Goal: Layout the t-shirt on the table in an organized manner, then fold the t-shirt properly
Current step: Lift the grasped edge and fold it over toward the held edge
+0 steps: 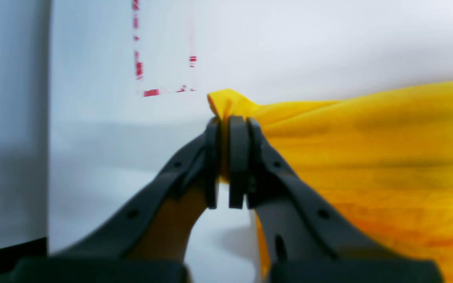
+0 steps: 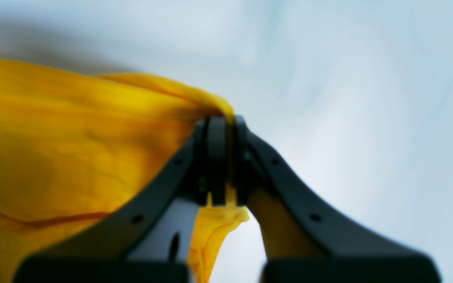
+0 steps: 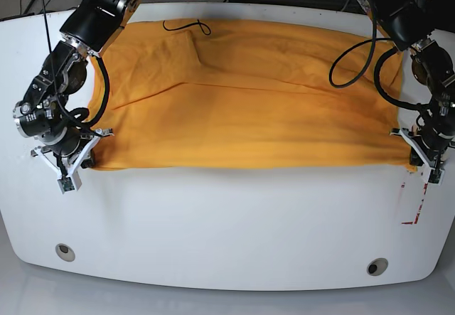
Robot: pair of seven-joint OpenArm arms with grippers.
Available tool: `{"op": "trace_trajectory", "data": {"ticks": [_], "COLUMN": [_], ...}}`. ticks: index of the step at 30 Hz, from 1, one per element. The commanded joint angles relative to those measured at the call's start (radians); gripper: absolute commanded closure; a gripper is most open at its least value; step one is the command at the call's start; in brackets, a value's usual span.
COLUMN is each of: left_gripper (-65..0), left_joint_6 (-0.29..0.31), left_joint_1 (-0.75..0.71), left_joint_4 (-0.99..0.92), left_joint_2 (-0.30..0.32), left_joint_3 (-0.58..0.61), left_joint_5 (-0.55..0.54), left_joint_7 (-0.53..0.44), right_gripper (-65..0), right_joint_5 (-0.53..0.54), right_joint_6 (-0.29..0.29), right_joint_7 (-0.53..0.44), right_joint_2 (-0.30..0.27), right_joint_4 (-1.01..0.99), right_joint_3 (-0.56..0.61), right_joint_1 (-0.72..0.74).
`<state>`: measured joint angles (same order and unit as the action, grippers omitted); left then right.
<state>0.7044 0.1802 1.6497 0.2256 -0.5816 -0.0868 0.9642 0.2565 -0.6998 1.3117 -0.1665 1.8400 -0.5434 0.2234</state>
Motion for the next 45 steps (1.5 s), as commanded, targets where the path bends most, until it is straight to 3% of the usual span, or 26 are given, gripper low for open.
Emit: {"op": "trace_trajectory", "data": {"ticks": [1,25,36,45], "left_gripper": [-1.1,-1.1,-1.1,-1.5], "left_joint_6": [-0.006,-0.006,-0.006,-0.006], "left_joint_1": [0.005,-0.202,-0.272,-0.316], "left_joint_4": [0.043,0.139,0.14,0.14], "left_joint_2": [0.019,0.024,0.024,0.024], "left_joint_3": [-0.002,-0.045,-0.053,-0.053], "left_joint_5": [-0.02,-0.049,-0.051,-0.051], "left_joint_7": [0.012,0.02,0.02,0.02], "right_gripper": [-0.8,-0.8,-0.6,-1.1], "right_joint_5": [-0.006,0.172,0.177,0.263], "right_joint_6": [0.002,0.002,0.002,0.002], "right_joint_7": [-0.005,-0.004,0.027,0.03], "right_joint_2": [-0.018,-0.049,-0.044,-0.049], "right_joint_4": [0.06,0.158,0.174,0.172], "right_joint_3": [-0.004,-0.013,-0.045,-0.057], "right_joint_1": [-0.017,-0.299,-0.358,-0.41]}}
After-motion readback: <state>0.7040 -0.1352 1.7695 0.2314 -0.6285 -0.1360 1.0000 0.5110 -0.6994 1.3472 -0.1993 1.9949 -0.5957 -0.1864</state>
